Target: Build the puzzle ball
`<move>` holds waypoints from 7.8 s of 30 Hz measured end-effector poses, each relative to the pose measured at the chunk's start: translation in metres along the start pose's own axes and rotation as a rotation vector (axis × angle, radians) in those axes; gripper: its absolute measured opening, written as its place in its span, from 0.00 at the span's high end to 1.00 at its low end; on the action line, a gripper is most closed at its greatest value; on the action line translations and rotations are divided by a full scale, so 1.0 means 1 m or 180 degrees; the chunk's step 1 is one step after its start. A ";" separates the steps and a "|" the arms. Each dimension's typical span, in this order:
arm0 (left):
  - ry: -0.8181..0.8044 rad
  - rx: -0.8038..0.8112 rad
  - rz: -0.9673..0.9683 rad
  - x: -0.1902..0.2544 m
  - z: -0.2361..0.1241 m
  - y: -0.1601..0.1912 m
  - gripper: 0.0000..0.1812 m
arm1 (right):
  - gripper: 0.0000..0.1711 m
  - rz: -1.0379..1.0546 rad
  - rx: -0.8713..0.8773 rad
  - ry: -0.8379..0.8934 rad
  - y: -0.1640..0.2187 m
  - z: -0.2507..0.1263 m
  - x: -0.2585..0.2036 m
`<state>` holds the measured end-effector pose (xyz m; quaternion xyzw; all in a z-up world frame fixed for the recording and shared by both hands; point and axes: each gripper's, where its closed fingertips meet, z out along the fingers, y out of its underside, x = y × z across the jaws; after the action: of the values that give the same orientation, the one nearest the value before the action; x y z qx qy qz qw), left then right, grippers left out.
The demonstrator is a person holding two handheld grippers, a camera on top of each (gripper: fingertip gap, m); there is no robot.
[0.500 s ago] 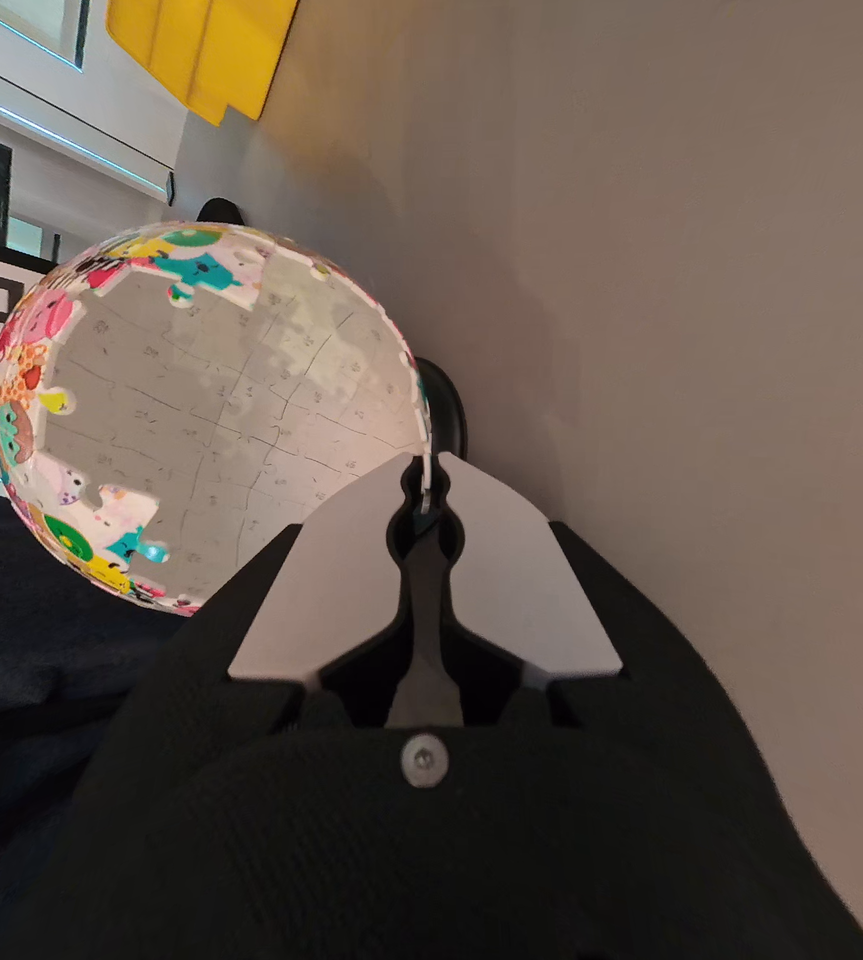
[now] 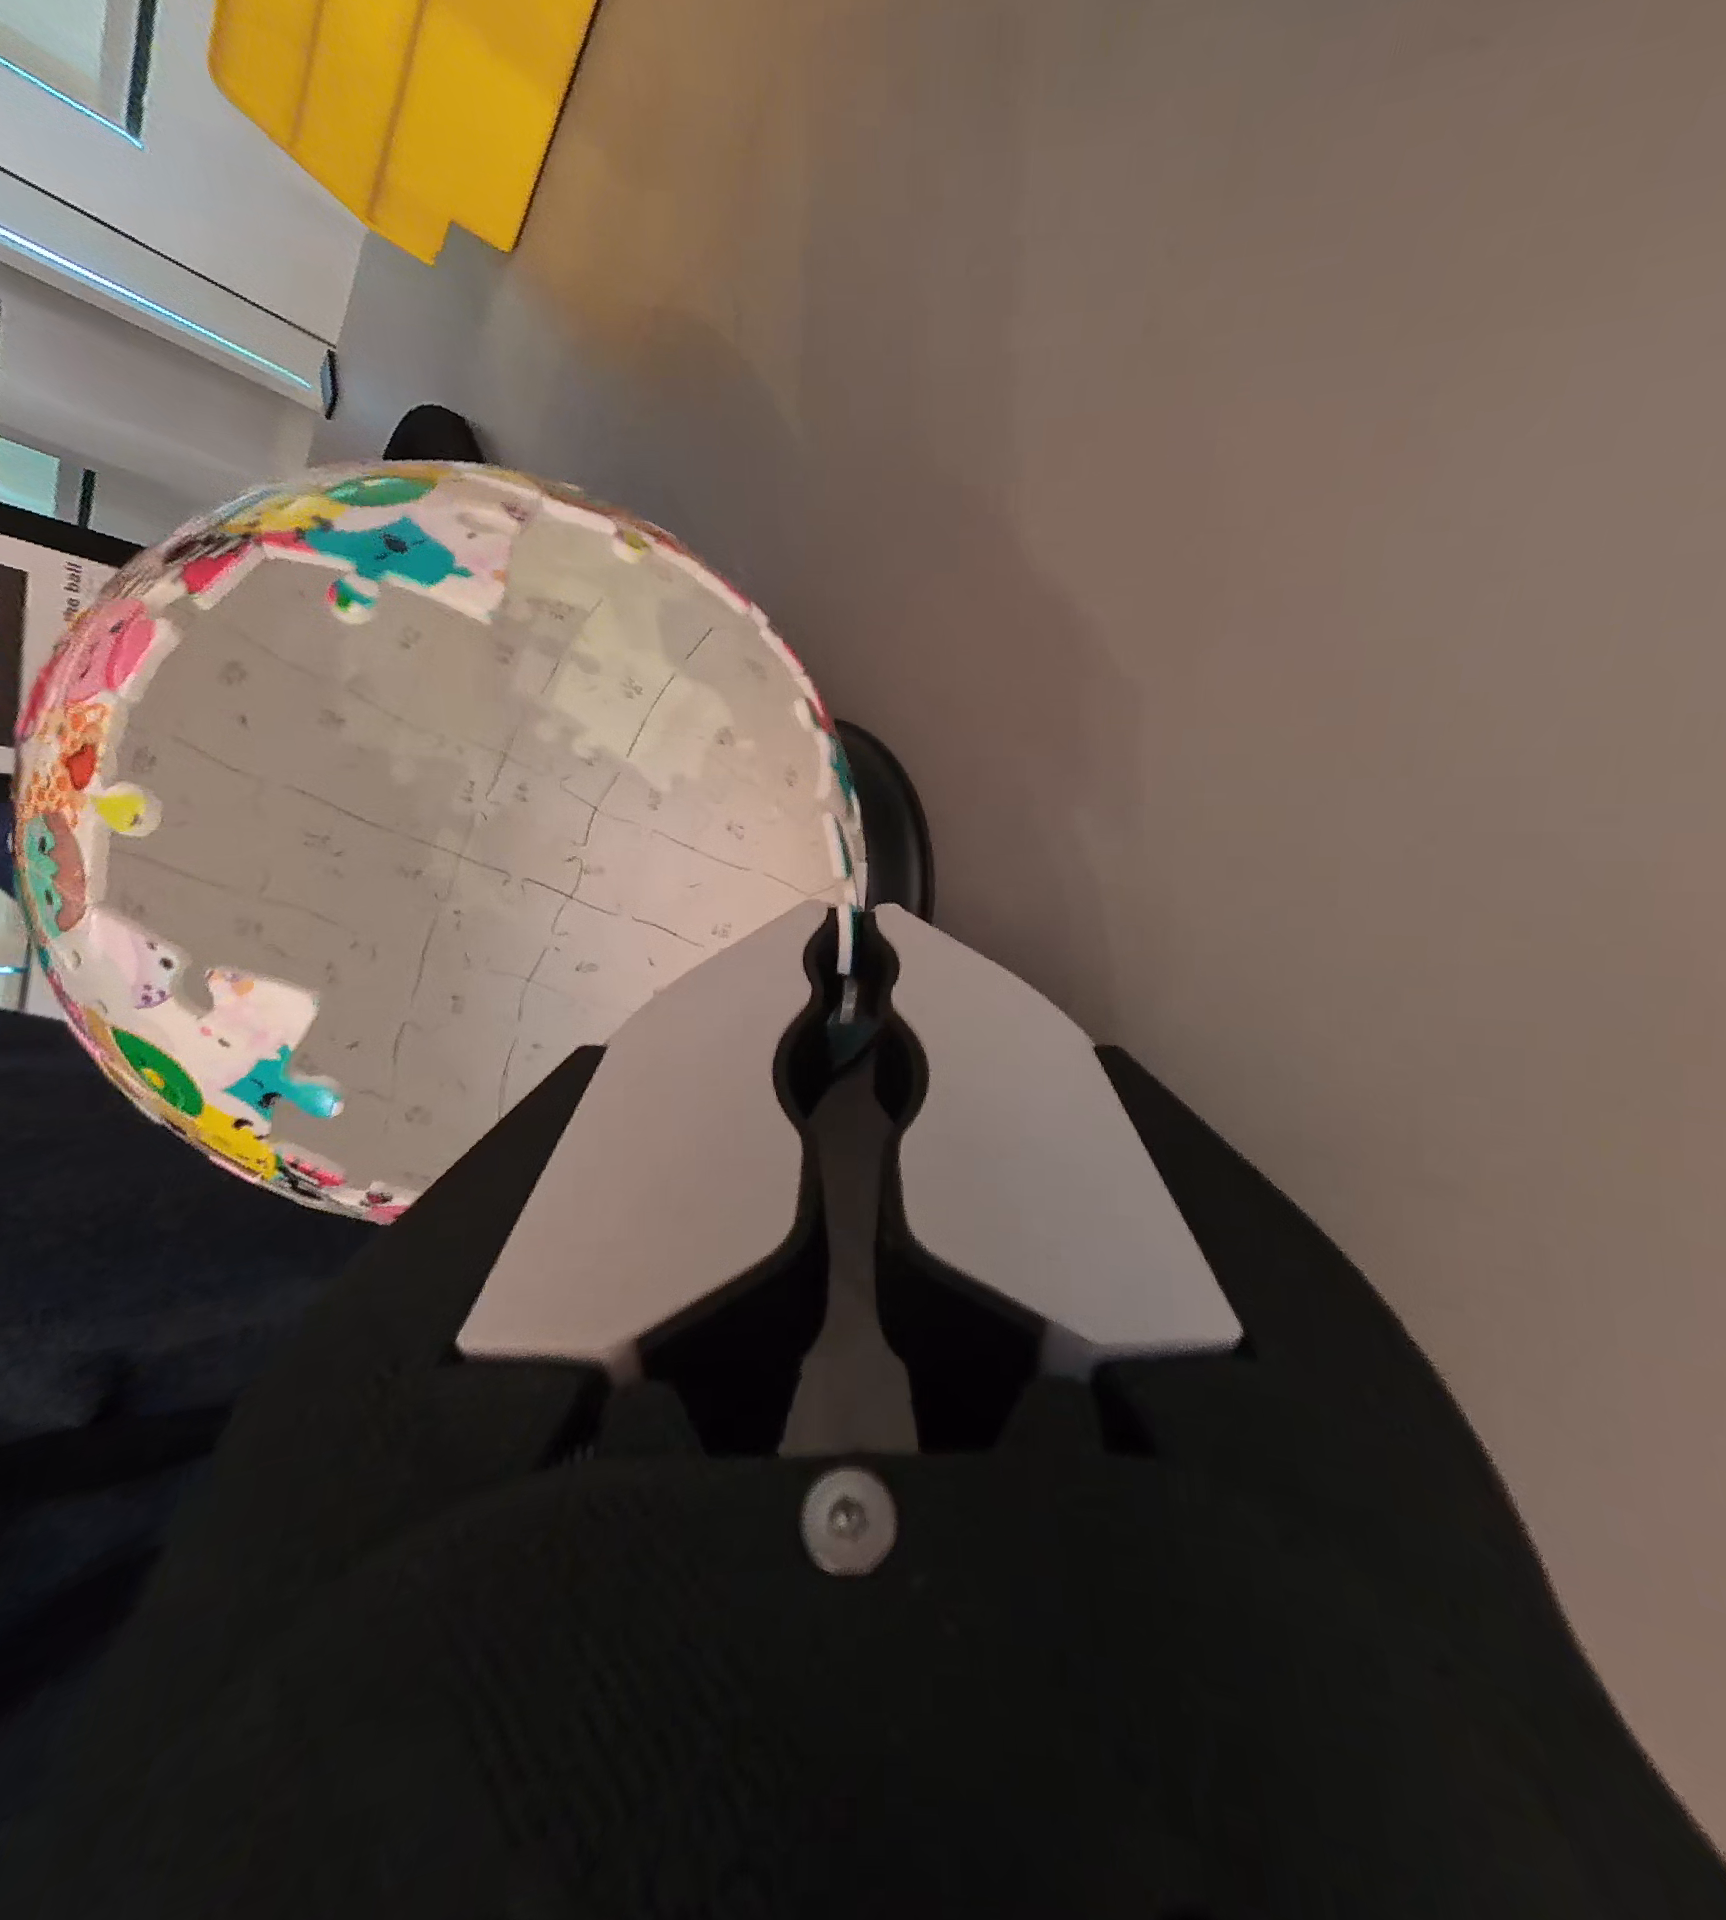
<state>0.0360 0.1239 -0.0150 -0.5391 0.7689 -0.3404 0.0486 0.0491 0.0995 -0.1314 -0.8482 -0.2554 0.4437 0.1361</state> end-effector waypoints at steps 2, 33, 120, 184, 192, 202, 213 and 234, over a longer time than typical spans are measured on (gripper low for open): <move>-0.0046 0.0037 -0.0016 0.000 0.000 0.002 1.00 | 0.98 -0.0002 -0.0004 0.0016 0.000 0.000 0.000; -0.2651 0.1604 -0.0782 0.051 0.065 0.064 0.30 | 0.98 0.0097 0.0015 -0.0136 0.000 0.000 -0.002; -0.2652 0.1412 -0.0506 0.047 0.069 0.062 0.37 | 0.97 -0.0529 0.0217 0.0106 -0.024 0.004 -0.001; -0.2607 0.1383 -0.0466 0.052 0.070 0.061 0.39 | 0.94 -0.0197 -0.0981 -0.0209 0.001 0.004 -0.004; -0.2616 0.1380 -0.0463 0.052 0.070 0.061 0.39 | 0.97 -0.0197 -0.0992 -0.0193 0.000 0.006 -0.002; -0.2618 0.1391 -0.0472 0.052 0.070 0.061 0.39 | 0.98 -0.0372 -0.1025 -0.0013 -0.001 0.008 0.000; -0.2622 0.1374 -0.0460 0.053 0.070 0.061 0.39 | 0.92 -0.0531 -0.1118 0.0016 0.004 0.003 0.002; -0.2654 0.1379 -0.0469 0.052 0.069 0.062 0.39 | 0.91 -0.0441 -0.0863 -0.0038 -0.007 -0.003 0.000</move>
<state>-0.0049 0.0586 -0.0881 -0.6603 0.5548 -0.2501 0.4400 0.0494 0.1057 -0.1261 -0.8364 -0.3717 0.3997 0.0490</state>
